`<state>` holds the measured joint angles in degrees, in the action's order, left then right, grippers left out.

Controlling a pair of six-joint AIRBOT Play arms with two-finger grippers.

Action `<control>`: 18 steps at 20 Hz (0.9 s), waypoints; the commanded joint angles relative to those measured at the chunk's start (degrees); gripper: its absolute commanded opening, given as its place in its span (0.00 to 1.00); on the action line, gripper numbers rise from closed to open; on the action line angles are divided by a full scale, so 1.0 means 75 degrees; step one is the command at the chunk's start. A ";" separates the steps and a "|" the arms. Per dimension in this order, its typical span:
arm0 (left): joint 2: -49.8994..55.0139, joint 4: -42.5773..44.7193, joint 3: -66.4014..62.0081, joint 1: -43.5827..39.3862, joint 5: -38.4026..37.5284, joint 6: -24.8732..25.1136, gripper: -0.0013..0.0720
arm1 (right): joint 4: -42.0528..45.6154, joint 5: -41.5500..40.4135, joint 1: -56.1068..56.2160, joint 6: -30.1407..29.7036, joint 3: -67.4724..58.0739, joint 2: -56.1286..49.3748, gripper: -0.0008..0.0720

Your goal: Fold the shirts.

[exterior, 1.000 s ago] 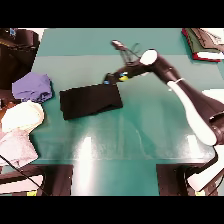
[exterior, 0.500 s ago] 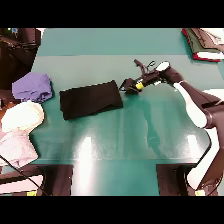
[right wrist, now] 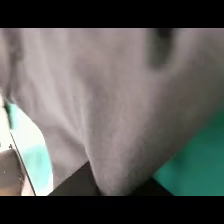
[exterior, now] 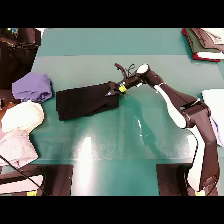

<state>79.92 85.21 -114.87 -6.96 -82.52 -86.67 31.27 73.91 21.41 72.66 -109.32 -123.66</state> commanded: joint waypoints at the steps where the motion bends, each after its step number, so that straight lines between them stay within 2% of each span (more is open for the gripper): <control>1: -0.0006 0.0006 0.0003 -0.0003 -0.0149 0.0015 0.05 | -0.0023 0.0338 0.0061 -0.0248 -0.0530 -0.0093 0.04; 5: -0.0006 0.0000 0.0003 -0.0003 -0.0303 0.0015 0.05 | 0.0428 0.1349 -0.0883 -0.0233 -0.0787 0.0641 0.04; 12: -0.0006 -0.0431 0.0003 -0.0003 -0.0323 -0.0058 0.05 | 0.2407 0.1008 -0.4587 -0.0134 0.0941 0.3523 0.04; 18: -0.0006 -0.0868 0.0003 -0.0006 -0.0318 -0.0460 0.05 | 0.2448 0.0286 -0.7918 -0.0131 0.1588 0.4599 0.04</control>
<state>79.92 80.20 -114.87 -6.96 -84.88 -88.64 48.40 78.67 -27.00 71.50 -99.24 -92.73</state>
